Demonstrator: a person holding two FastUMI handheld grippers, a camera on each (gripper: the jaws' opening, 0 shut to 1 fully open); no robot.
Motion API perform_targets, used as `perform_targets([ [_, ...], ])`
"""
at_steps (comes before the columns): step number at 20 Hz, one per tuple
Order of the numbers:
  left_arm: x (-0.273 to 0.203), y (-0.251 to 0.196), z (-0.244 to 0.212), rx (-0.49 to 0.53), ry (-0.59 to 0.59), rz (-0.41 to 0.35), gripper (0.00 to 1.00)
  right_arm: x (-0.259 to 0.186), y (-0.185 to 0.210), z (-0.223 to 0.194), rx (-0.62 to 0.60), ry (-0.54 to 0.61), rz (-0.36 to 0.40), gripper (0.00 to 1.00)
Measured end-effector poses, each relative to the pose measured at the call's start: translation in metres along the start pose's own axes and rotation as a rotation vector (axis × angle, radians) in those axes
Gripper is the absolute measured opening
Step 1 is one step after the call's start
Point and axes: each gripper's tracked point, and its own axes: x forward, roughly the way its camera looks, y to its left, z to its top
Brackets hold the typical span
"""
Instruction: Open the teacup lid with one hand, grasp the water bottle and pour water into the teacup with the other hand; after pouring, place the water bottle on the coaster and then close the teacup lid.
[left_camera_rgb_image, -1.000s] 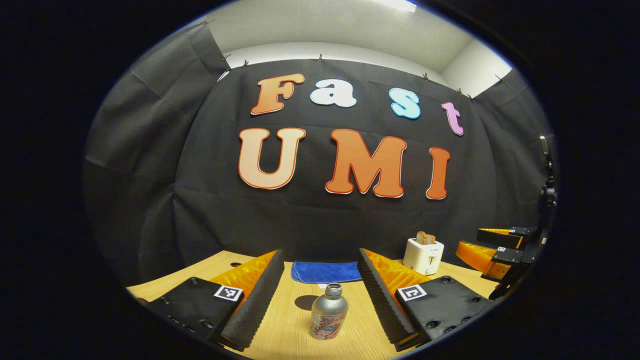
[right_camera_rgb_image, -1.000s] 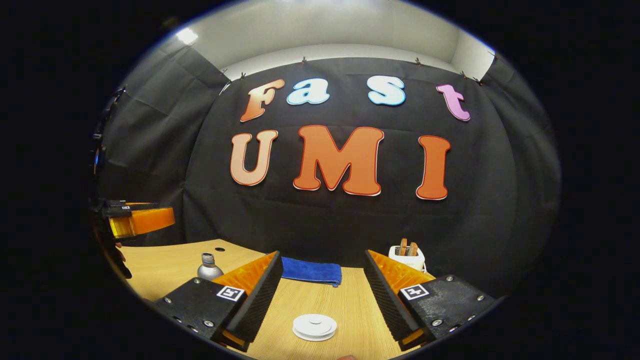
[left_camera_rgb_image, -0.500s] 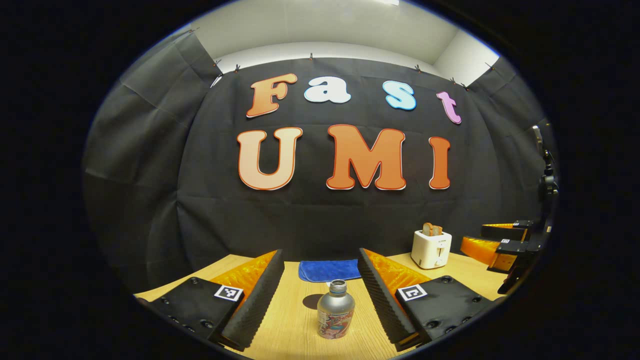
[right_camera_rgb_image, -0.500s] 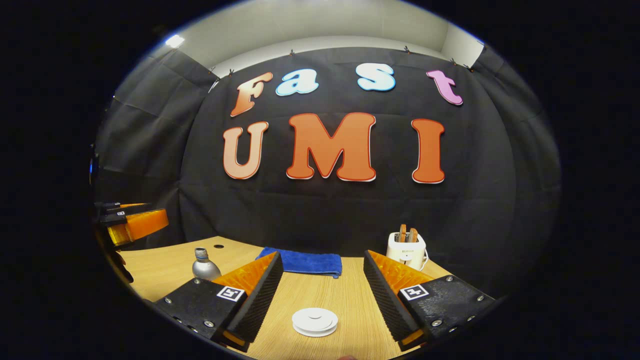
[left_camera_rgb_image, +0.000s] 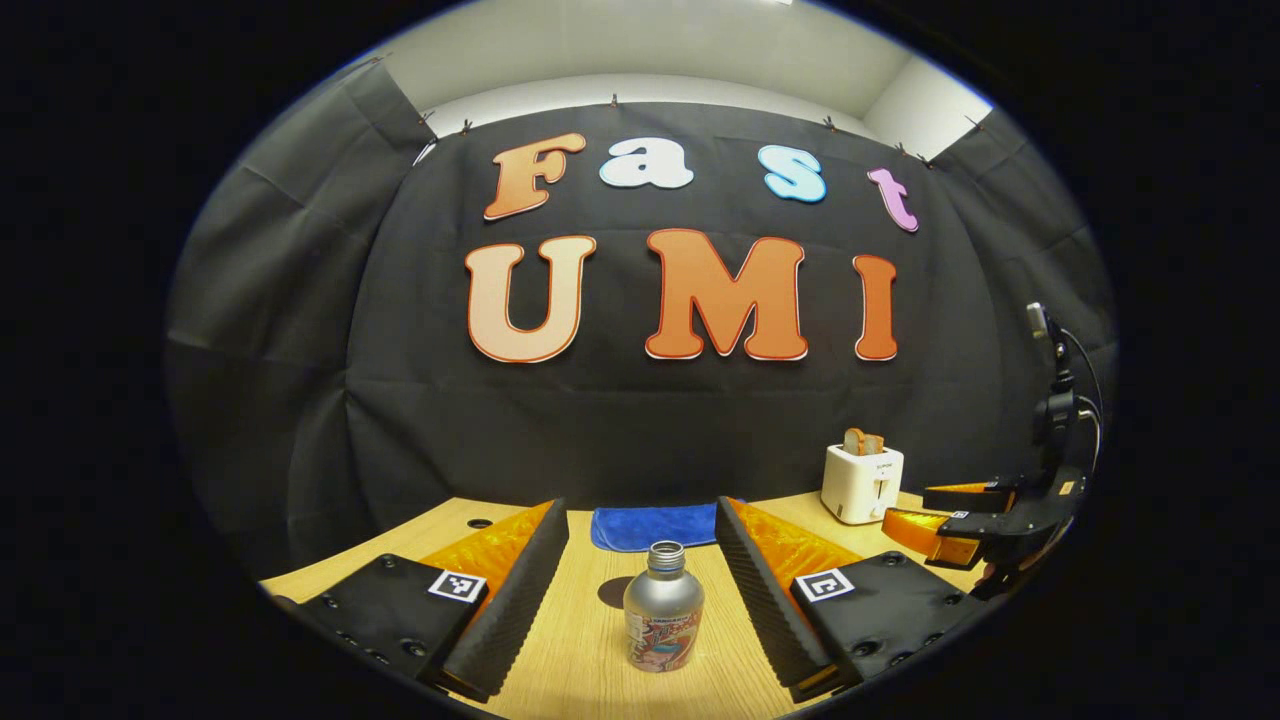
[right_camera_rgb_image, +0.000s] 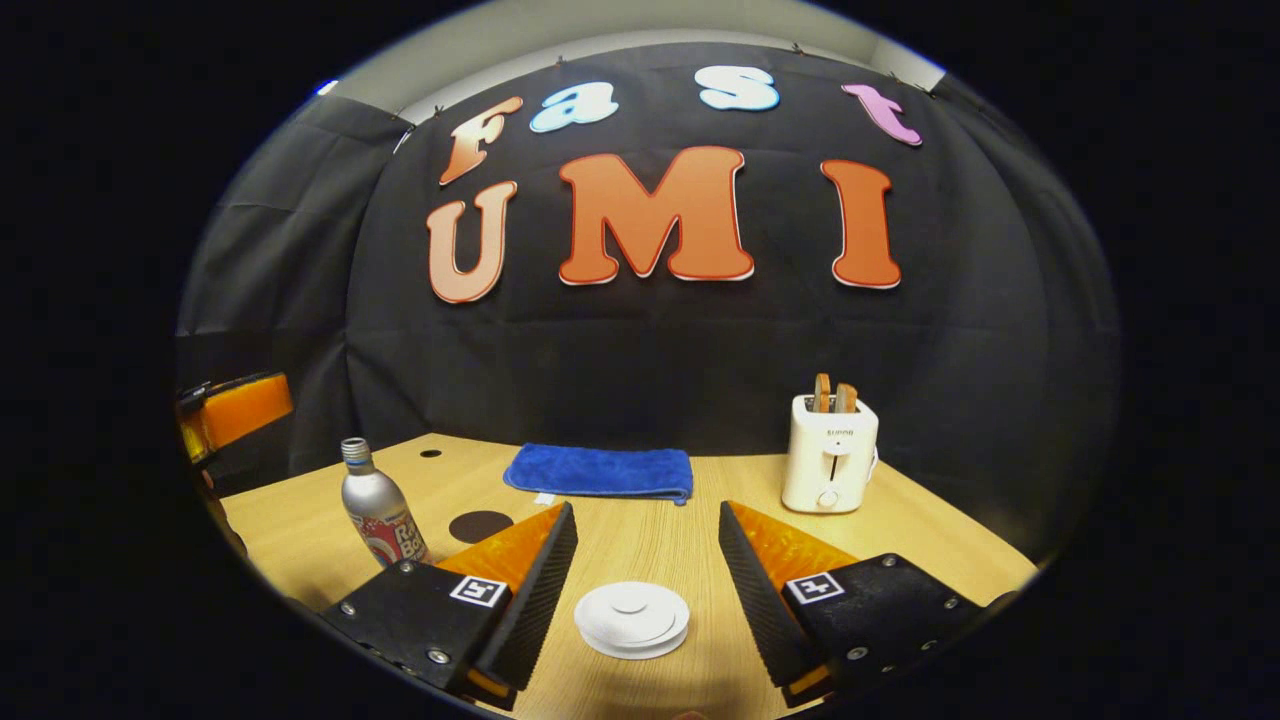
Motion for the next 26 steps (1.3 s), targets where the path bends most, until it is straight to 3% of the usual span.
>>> perform_targets([
  [3,0.003,0.001,-0.007,-0.002,0.015,0.003,0.96,0.012,0.008,-0.020,-0.017,0.039,0.021,0.81],
  [7,0.007,0.004,-0.019,0.002,0.039,0.011,0.96,0.031,0.006,-0.051,-0.053,0.108,-0.011,0.75],
  [11,0.008,0.009,-0.027,0.004,0.058,0.020,0.96,0.041,0.007,-0.078,-0.029,0.182,-0.003,0.62],
  [20,0.011,-0.004,-0.048,0.013,0.087,-0.022,0.97,0.047,0.014,-0.084,-0.032,0.188,0.033,0.31],
  [26,0.011,-0.015,-0.064,0.012,0.118,-0.057,0.96,0.046,0.010,-0.084,-0.041,0.188,0.022,0.24],
])
